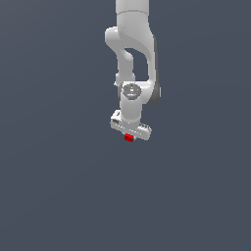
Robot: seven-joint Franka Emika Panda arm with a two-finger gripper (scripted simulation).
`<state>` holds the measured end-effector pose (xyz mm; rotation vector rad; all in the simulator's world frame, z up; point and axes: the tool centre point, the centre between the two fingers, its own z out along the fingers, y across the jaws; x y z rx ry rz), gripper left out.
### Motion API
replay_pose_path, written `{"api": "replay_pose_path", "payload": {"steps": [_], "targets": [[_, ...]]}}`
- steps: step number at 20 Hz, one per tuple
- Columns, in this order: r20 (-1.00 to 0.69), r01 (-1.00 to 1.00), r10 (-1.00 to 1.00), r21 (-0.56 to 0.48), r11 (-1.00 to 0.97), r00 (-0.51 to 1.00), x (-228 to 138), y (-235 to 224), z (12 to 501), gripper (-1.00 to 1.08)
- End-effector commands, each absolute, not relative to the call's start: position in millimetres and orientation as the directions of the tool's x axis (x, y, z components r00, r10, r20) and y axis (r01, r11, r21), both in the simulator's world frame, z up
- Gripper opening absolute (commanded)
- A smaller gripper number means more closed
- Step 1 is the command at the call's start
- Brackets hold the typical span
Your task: Pick up the red cube and move it to a goal position.
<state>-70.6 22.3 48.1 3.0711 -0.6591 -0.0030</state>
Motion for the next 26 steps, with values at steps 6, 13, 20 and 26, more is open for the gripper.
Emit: {"api": "replay_pose_path", "payload": {"steps": [6,13,20,26], "targets": [[0.000,-0.411,-0.411,0.001,-0.912,0.912,-49.0,20.3,102.1,-1.00],[0.000,-0.411,-0.411,0.001,-0.912,0.912,-21.4,18.2,168.4,-1.00],[0.000,-0.411,-0.411,0.001,-0.912,0.912,2.7,16.7,222.2,-1.00],[0.000,-0.410,-0.410,0.000,-0.912,0.912,15.9,16.3,249.3,-1.00]]}}
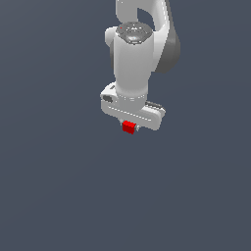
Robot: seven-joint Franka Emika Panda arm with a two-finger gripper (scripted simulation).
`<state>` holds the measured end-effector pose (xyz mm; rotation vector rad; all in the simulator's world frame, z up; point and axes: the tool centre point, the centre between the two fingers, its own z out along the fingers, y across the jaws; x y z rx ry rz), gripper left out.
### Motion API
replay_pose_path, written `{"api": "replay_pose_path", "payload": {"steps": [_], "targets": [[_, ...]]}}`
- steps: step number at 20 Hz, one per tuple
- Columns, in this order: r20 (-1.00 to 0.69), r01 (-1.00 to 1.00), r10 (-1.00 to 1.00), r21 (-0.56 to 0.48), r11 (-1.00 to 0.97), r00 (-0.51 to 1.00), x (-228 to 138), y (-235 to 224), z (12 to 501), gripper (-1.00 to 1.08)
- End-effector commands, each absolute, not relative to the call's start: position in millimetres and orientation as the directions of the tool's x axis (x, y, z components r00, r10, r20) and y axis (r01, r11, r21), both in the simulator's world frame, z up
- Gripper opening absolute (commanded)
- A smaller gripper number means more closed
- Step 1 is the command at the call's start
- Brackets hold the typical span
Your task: Pick up the red cube and move it to a goal position.
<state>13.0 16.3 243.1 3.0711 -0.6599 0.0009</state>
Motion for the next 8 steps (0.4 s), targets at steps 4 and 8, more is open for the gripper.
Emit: {"api": "replay_pose_path", "payload": {"steps": [4,8], "targets": [[0.000,-0.410,-0.410,0.000,-0.912,0.912,20.5,16.2,257.7,-1.00],[0.000,-0.410,-0.410,0.000,-0.912,0.912,22.0,16.2,259.0,-1.00]]}}
